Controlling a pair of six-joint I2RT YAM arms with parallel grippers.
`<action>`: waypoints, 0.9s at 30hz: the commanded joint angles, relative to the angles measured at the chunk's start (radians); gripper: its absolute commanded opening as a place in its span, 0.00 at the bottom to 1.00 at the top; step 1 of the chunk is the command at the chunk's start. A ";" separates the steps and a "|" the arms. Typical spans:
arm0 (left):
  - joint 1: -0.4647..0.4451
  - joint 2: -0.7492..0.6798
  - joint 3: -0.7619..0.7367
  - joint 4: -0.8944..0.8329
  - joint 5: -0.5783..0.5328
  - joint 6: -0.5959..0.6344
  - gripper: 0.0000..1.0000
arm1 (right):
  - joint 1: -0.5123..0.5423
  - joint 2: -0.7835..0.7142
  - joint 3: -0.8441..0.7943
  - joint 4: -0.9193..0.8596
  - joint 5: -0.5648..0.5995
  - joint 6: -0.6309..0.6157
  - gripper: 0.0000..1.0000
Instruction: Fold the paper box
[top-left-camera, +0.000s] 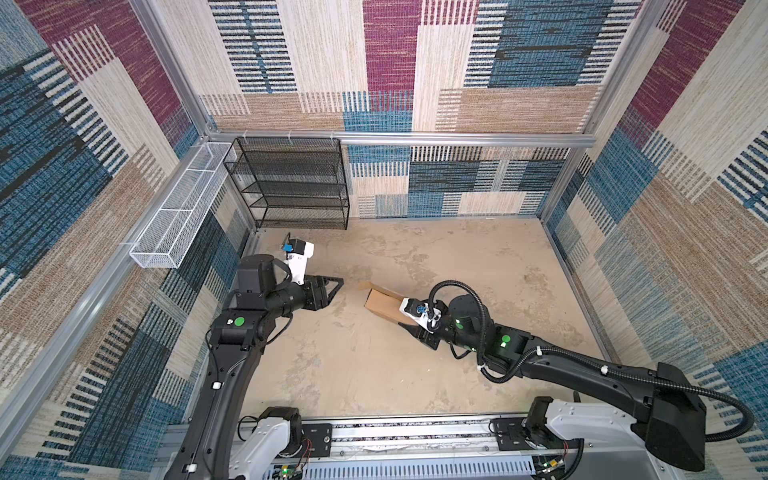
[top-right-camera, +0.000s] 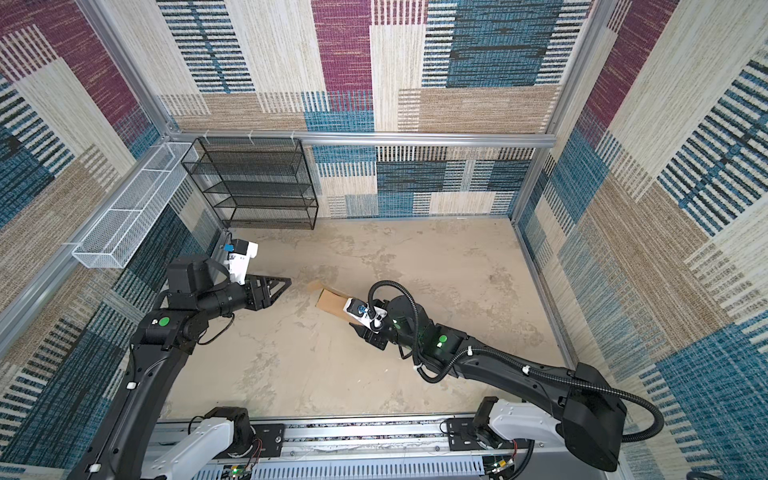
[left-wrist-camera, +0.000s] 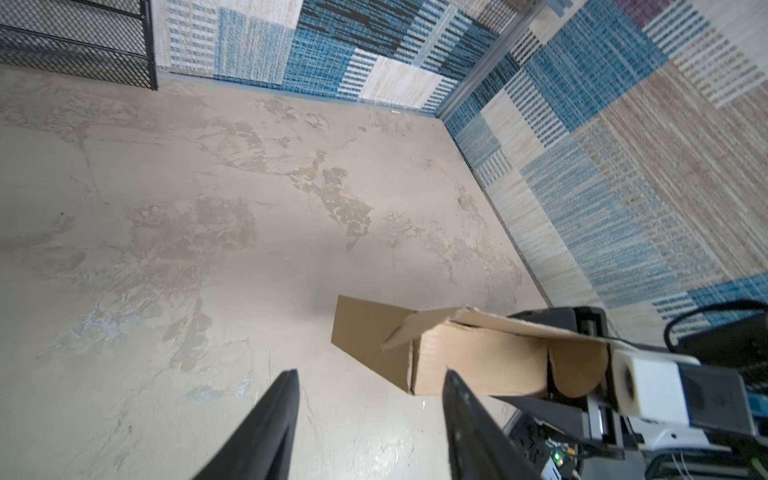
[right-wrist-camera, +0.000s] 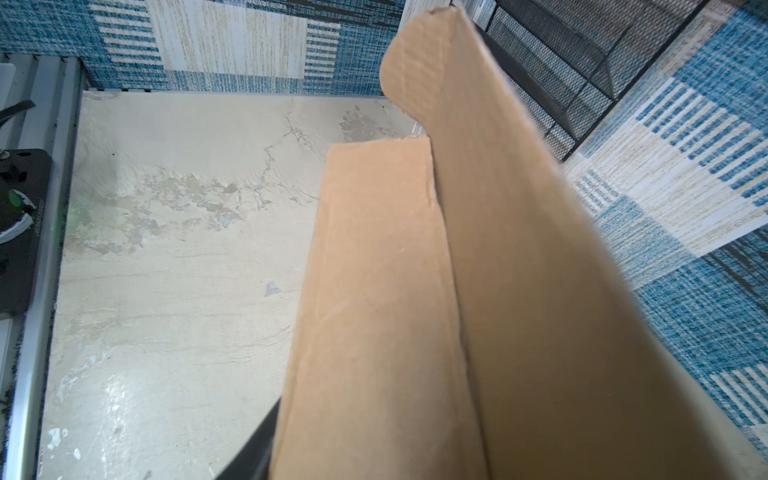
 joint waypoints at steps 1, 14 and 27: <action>-0.032 -0.006 0.003 -0.066 -0.008 0.126 0.63 | 0.000 0.004 0.016 -0.007 -0.034 0.000 0.49; -0.164 0.037 0.049 -0.123 -0.161 0.328 0.64 | -0.002 0.001 0.040 -0.057 -0.093 0.000 0.49; -0.244 0.125 0.066 -0.102 -0.119 0.316 0.39 | -0.002 0.010 0.042 -0.044 -0.104 0.001 0.48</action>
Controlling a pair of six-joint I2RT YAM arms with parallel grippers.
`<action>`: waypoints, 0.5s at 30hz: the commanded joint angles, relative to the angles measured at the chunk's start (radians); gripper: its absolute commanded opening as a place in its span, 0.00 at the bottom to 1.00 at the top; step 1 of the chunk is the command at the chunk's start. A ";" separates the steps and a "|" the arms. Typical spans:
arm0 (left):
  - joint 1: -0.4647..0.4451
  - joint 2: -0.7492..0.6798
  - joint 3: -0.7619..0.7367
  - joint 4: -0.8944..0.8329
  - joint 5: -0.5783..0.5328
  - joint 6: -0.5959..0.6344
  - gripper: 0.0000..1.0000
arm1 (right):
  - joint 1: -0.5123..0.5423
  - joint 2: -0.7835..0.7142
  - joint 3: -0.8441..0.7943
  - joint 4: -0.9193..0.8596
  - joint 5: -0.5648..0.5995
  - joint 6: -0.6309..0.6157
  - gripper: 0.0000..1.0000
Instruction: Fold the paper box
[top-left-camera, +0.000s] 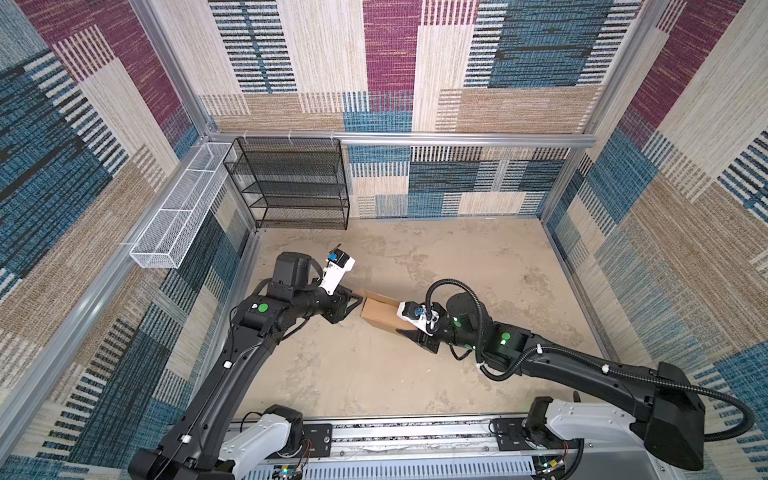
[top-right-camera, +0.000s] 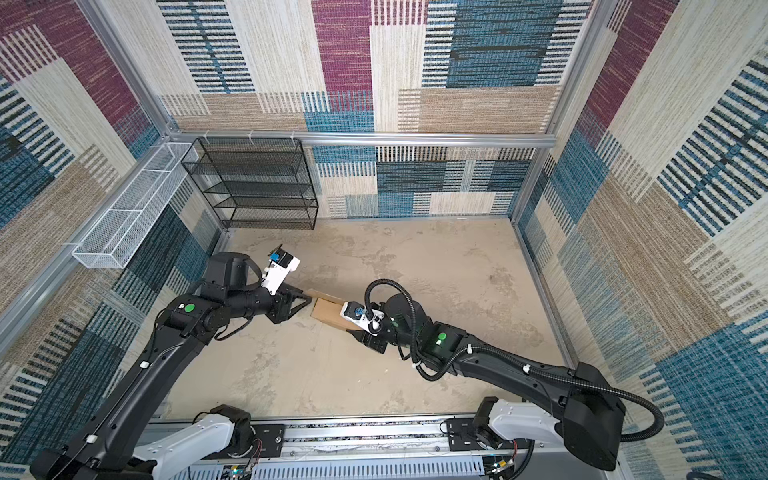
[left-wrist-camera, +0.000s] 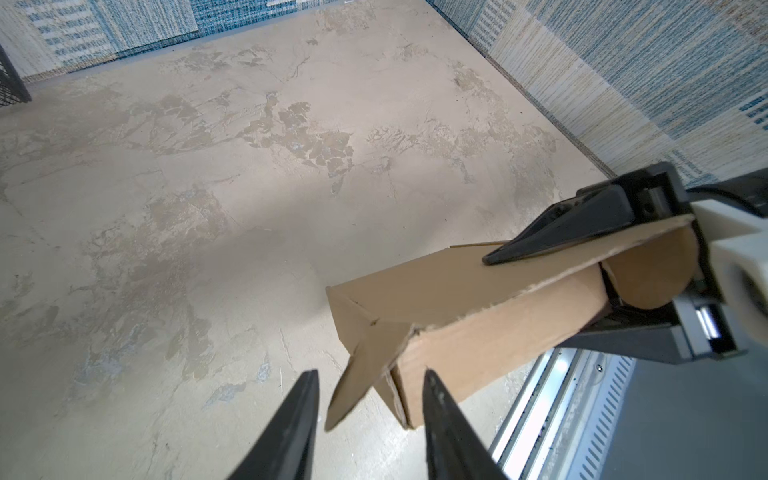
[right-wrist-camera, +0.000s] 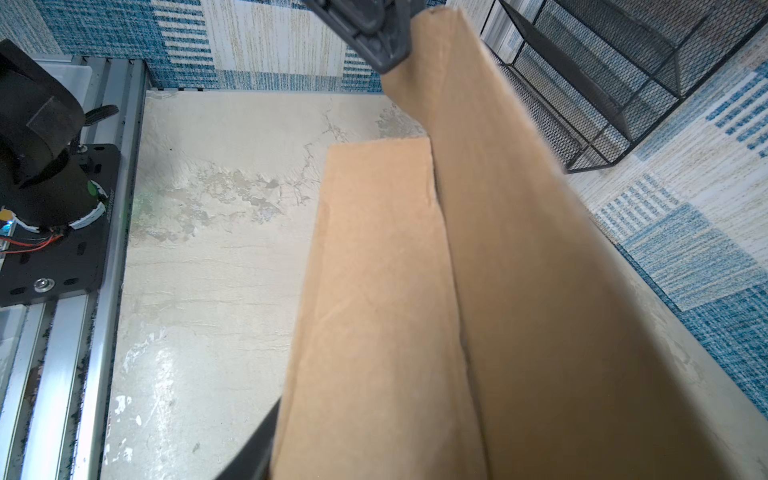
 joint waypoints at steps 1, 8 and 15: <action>-0.017 0.006 0.005 0.013 0.021 0.004 0.37 | -0.001 0.008 0.008 0.025 -0.015 0.000 0.48; -0.068 0.003 -0.006 0.028 -0.002 -0.022 0.19 | -0.001 0.016 0.011 0.034 -0.012 0.001 0.47; -0.100 0.010 -0.011 0.028 -0.064 -0.038 0.09 | -0.001 0.008 0.007 0.032 -0.006 0.002 0.46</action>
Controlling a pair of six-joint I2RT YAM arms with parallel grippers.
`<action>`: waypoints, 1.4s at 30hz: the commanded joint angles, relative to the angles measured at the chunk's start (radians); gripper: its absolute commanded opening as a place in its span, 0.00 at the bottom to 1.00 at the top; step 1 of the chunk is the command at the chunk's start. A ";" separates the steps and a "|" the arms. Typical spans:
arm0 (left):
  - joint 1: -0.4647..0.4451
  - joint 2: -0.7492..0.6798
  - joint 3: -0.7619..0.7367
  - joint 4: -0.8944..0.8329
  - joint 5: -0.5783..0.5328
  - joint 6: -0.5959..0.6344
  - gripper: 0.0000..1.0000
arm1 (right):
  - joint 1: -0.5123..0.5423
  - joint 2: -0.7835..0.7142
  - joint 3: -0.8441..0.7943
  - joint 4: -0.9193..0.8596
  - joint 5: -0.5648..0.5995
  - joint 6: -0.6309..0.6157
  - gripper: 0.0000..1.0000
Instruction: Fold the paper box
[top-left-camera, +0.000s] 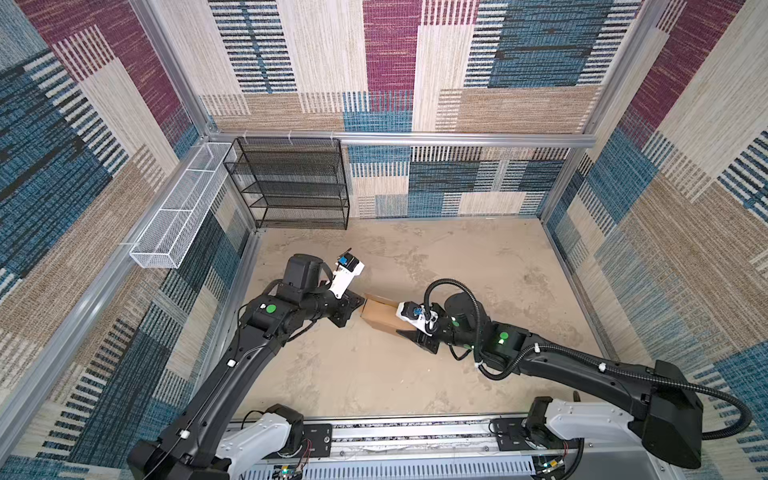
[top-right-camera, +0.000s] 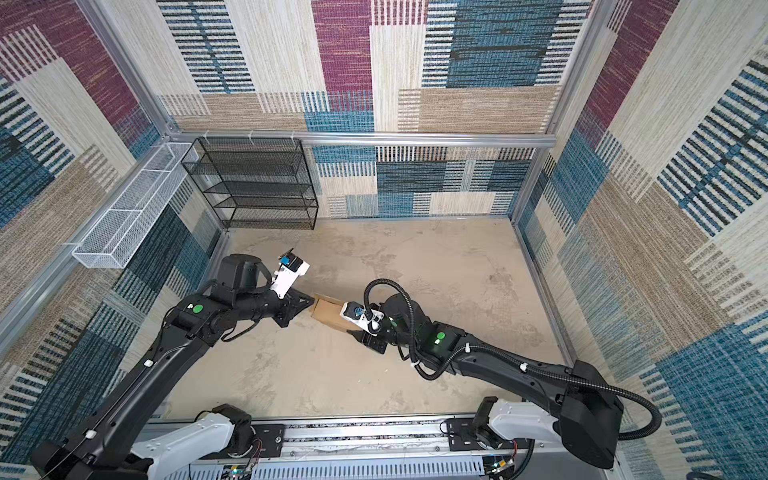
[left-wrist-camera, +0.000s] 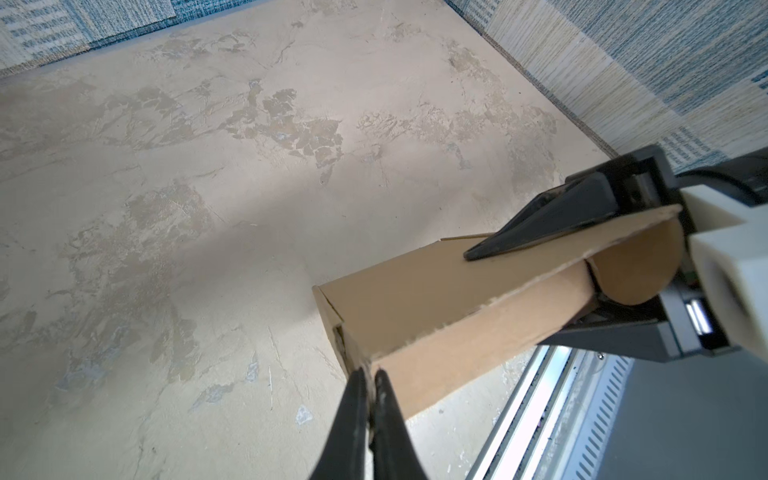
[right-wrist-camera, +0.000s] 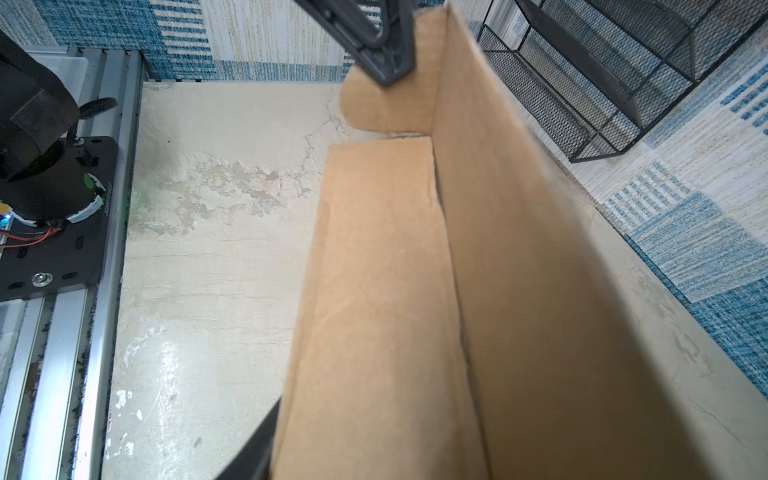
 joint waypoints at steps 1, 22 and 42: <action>-0.015 0.006 -0.005 0.023 0.008 -0.014 0.09 | 0.000 -0.005 0.008 0.043 -0.006 0.001 0.46; -0.053 -0.006 -0.083 0.082 -0.172 -0.173 0.00 | 0.000 0.023 -0.069 0.178 -0.039 0.041 0.44; -0.098 -0.023 -0.209 0.186 -0.282 -0.309 0.00 | 0.001 0.076 -0.171 0.342 -0.101 0.064 0.44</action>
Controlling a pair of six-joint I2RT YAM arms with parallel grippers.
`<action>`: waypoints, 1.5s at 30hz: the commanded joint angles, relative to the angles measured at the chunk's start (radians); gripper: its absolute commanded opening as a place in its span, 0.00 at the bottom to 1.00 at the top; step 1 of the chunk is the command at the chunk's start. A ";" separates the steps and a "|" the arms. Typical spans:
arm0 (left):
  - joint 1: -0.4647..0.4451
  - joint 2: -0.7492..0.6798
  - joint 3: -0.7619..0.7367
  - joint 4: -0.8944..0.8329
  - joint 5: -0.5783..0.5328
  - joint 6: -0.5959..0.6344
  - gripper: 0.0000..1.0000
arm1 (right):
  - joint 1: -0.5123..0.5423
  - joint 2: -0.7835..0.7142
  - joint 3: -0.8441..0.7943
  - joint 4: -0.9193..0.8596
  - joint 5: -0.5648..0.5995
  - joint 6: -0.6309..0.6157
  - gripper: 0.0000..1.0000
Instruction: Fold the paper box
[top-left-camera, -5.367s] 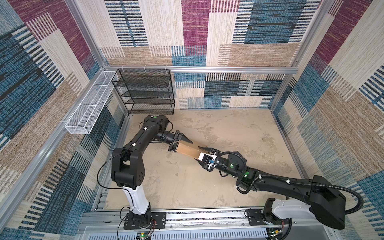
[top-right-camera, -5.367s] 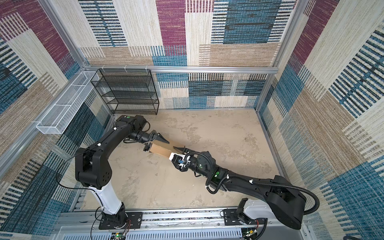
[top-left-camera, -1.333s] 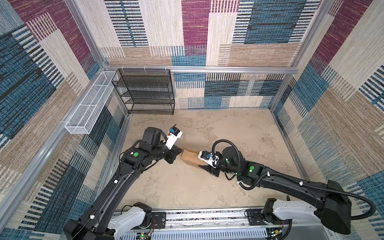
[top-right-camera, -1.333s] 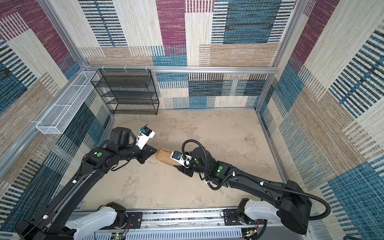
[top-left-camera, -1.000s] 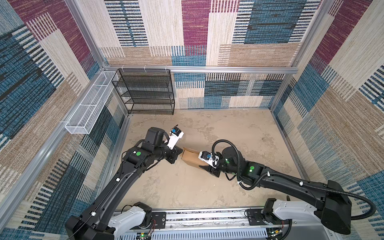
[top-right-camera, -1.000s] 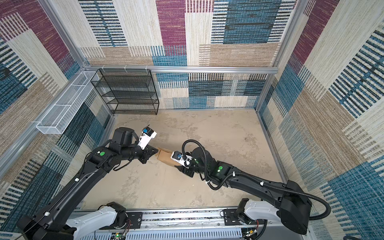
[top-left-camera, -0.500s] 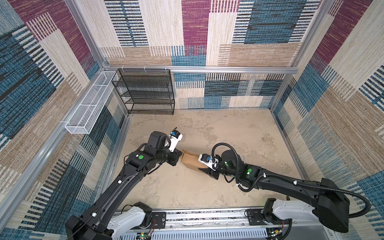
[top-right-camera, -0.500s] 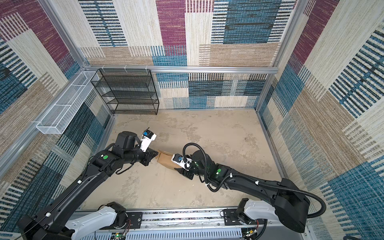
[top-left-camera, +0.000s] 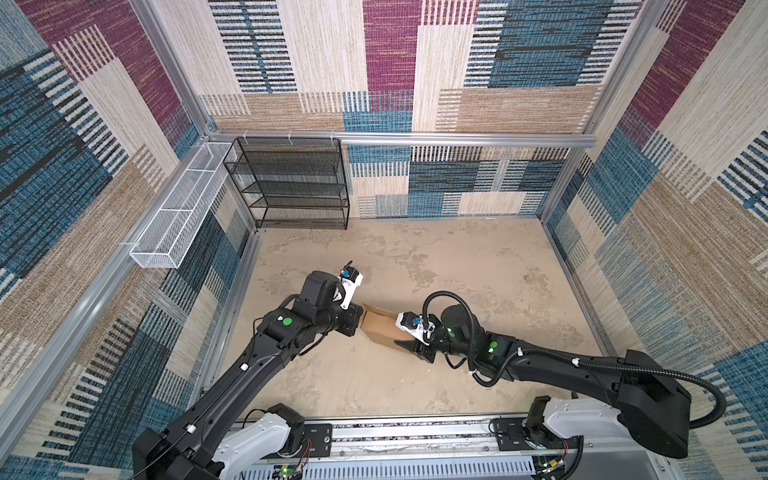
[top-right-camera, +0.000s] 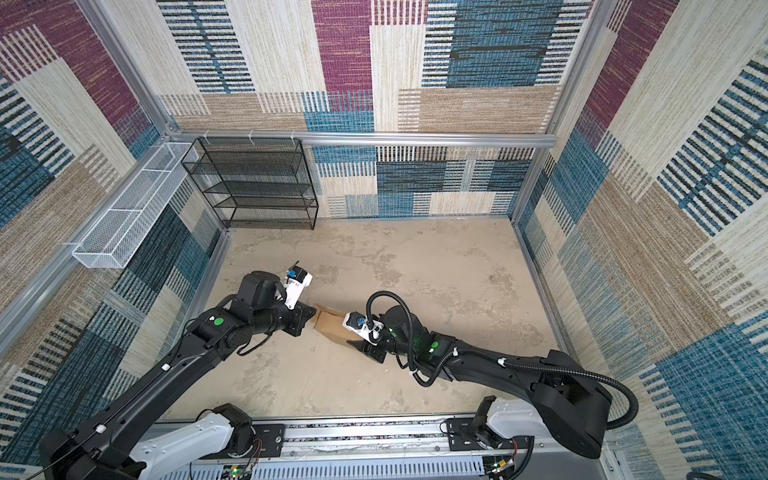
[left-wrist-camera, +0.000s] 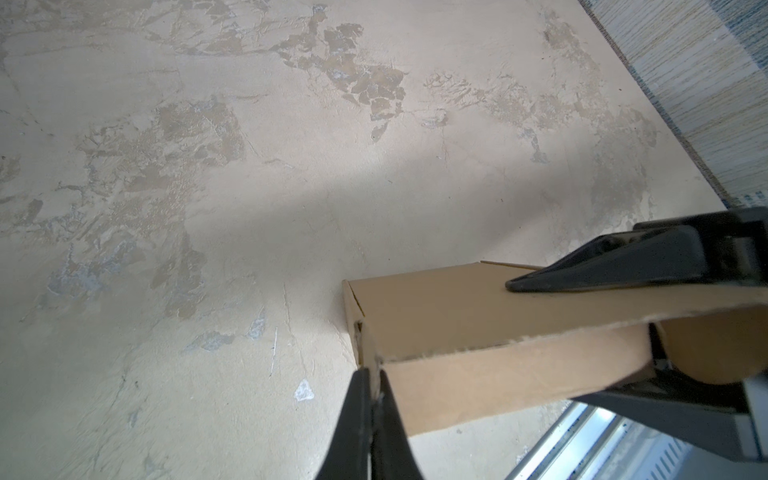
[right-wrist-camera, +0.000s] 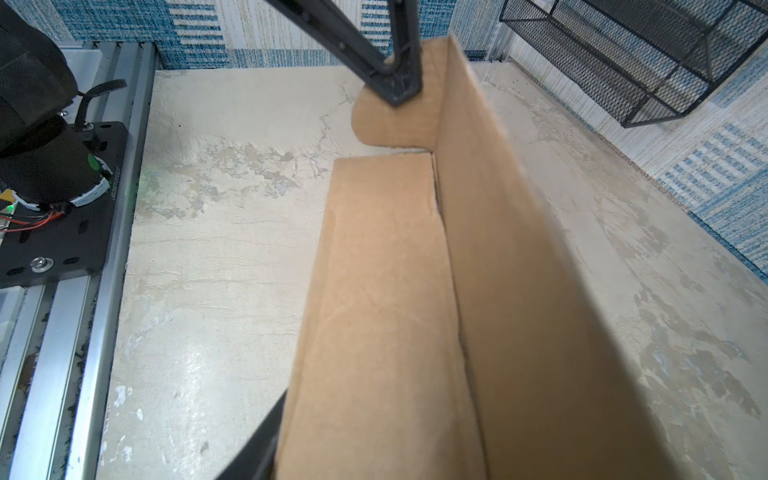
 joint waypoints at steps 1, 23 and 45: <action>-0.008 0.004 -0.022 0.057 -0.048 -0.067 0.00 | 0.002 -0.001 -0.009 0.098 -0.049 0.009 0.44; -0.052 -0.010 -0.096 0.122 -0.093 -0.121 0.00 | 0.000 -0.004 -0.079 0.126 -0.028 0.041 0.49; -0.095 -0.014 -0.105 0.109 -0.185 -0.163 0.00 | -0.001 -0.108 -0.101 0.071 0.039 0.080 0.86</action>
